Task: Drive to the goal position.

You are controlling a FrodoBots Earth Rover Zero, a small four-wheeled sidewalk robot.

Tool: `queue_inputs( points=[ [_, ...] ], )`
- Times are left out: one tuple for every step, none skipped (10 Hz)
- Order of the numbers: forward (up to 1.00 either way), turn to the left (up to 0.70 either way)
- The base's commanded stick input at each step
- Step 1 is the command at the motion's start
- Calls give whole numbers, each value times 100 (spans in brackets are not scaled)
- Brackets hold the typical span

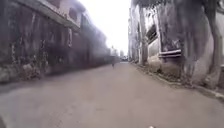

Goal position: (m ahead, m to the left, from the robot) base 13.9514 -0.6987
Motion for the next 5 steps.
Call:
queue_inputs(
  points=[
    [50, 1],
    [50, 1],
    [50, 1],
    [50, 1],
    [50, 1]
  ],
)
